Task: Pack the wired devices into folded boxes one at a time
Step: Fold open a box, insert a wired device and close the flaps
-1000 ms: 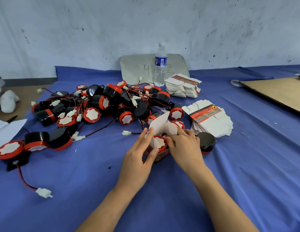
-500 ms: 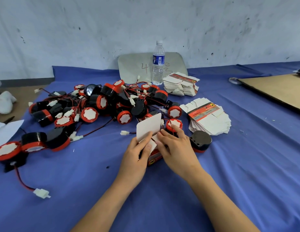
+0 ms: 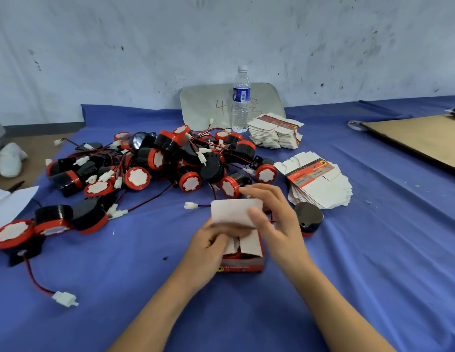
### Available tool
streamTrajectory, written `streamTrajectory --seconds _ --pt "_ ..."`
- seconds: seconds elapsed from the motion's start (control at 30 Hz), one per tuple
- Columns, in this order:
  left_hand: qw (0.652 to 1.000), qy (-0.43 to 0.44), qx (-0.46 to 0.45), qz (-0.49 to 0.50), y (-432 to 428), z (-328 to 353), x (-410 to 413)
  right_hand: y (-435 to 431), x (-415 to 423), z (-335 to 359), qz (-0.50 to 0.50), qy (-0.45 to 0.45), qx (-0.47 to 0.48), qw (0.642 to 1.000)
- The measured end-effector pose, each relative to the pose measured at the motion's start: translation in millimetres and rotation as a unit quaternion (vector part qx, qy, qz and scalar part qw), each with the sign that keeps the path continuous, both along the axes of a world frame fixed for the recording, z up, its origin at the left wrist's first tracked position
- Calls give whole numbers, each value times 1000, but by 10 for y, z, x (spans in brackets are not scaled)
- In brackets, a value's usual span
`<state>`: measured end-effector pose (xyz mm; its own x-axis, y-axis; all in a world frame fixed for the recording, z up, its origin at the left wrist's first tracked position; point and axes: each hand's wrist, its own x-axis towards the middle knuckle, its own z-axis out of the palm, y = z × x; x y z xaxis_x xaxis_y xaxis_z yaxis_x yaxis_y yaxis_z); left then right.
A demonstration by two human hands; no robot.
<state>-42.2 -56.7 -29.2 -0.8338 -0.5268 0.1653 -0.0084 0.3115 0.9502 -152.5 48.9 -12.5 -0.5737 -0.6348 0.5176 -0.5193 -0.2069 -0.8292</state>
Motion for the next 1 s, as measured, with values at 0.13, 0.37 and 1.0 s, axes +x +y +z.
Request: streamTrajectory --seconds 0.13,0.37,1.0 --pt "998 -15 -3 -53 21 20 21 20 34 52 54 -85 -2 995" --pt "997 -12 -61 -46 8 -4 5 24 18 73 77 -123 -18 989" --pt "938 81 -313 124 -91 -68 5 -68 130 -150 65 -92 27 993"
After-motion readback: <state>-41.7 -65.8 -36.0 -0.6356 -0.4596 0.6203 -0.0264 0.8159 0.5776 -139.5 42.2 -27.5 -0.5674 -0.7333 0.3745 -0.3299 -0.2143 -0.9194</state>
